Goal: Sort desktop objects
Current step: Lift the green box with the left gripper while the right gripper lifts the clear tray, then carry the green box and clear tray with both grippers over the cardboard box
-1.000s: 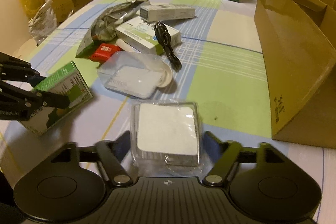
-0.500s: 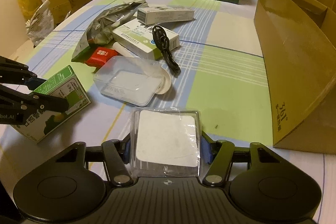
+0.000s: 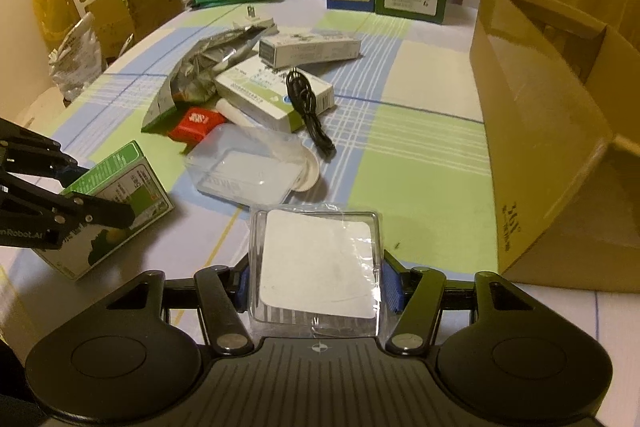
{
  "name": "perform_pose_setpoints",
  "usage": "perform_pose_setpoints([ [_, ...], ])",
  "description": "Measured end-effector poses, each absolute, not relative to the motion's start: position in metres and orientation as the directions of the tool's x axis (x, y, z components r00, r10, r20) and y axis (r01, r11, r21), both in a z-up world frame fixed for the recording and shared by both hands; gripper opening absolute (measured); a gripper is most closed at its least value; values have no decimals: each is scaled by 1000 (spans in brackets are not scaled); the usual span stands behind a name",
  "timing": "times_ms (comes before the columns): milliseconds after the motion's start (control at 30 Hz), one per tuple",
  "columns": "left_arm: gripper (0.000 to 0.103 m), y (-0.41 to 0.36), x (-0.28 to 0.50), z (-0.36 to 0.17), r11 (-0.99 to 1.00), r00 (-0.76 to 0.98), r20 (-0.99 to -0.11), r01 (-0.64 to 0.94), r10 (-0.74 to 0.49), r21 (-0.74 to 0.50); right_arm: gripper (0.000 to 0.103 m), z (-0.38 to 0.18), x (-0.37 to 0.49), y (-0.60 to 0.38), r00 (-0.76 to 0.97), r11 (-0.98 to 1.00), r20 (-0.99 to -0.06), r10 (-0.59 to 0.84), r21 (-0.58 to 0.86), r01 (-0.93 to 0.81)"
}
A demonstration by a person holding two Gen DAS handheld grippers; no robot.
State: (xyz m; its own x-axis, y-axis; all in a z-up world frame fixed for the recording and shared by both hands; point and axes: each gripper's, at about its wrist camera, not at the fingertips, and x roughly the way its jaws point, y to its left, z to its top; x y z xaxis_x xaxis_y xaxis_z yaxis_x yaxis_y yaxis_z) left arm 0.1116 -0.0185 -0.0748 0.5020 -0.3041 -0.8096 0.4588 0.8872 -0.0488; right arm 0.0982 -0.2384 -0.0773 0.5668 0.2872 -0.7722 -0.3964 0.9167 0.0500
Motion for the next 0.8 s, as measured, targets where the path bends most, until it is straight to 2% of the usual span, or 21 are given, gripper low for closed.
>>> perform_pose_setpoints([
  [267,25,-31,106,-49,899,525,-792,433,-313,-69,56,-42,91,-254,609,925,-739,288,49,-378],
  [567,25,-87,108,14,881,571,-736,469,-363,-71,56,30,85,-281,698,933,-650,300,47,-357],
  [800,25,-146,126,53,860,580,-698,499,-420,-102,56,77,99,-331,760,956,-601,249,25,-293],
])
